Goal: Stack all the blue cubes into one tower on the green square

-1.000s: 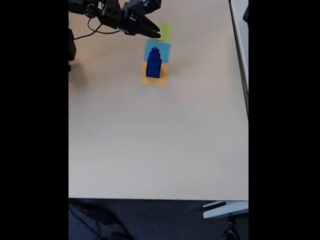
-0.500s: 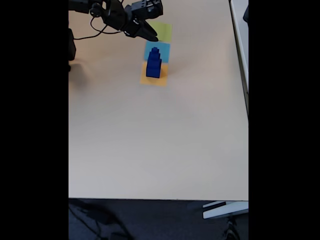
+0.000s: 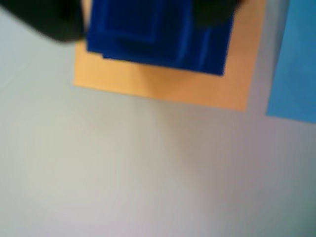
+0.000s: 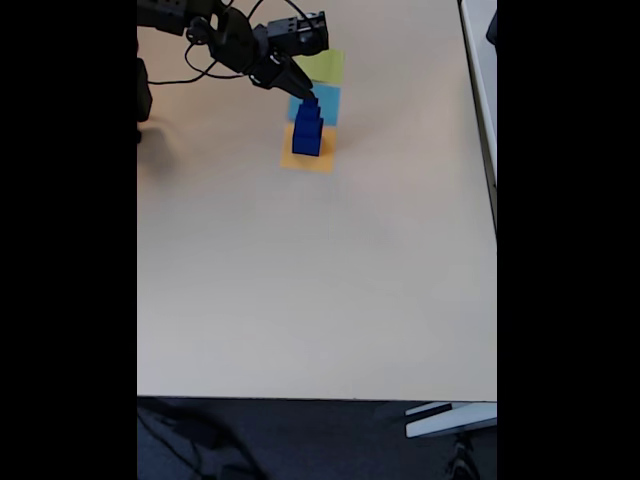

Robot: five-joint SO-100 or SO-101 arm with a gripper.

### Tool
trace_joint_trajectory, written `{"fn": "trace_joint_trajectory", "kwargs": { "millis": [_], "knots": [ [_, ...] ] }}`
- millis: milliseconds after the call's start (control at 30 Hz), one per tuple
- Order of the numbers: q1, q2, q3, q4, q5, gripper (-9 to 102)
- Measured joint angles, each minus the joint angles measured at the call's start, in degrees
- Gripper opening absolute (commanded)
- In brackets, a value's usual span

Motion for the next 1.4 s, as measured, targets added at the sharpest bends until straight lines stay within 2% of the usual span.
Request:
{"fn": "trace_joint_trajectory", "kwargs": {
  "millis": [667,1400],
  "knots": [
    [0.6,-3.8,-6.3,6.4,-0.9,11],
    [1.3,-5.5,-7.0,8.8,-0.9,10]
  ]
}}
